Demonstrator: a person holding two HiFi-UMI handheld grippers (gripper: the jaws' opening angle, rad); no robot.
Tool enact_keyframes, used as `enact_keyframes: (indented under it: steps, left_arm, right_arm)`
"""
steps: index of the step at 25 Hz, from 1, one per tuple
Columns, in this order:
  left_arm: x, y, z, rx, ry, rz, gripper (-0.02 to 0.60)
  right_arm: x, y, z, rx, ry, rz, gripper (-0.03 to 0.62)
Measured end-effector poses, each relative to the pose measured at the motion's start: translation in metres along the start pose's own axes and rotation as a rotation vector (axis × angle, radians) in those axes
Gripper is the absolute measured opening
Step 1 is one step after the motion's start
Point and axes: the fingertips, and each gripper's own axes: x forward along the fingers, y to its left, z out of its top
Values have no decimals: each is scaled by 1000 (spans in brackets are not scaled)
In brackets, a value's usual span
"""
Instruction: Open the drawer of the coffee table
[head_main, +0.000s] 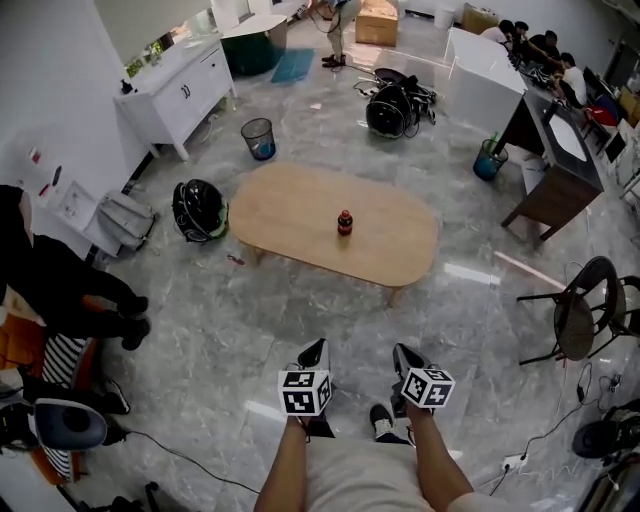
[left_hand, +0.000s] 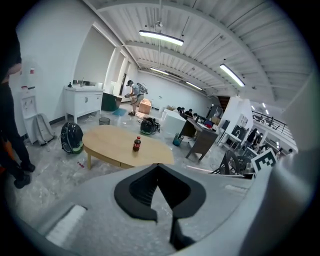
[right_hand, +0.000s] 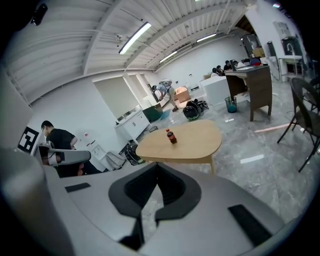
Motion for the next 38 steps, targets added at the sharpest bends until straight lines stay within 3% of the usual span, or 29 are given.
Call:
enact_keyframes:
  steps: [6, 10, 16, 21, 27, 31, 38]
  left_arm:
    - [16, 54, 4, -6, 53, -77, 9]
    - [32, 80, -8, 84, 134, -145, 9]
    - [75, 113, -21, 192, 193, -198, 9]
    - [117, 122, -35, 253, 243, -206, 9]
    - [171, 111, -27, 275, 224, -215, 9]
    - [200, 116, -10, 326, 211, -188, 9]
    - [247, 112, 22, 311, 167, -133, 9]
  right_arm:
    - [32, 31, -9, -5, 3, -55, 15]
    - [45, 38, -24, 34, 27, -43, 15]
    - [56, -1, -46, 84, 26, -141, 15]
    - [47, -25, -67, 212, -13, -211, 15]
    - [64, -65, -72, 197, 25, -235, 15]
    - [95, -68, -63, 167, 79, -186, 15]
    - [137, -98, -47, 94, 189, -179, 15]
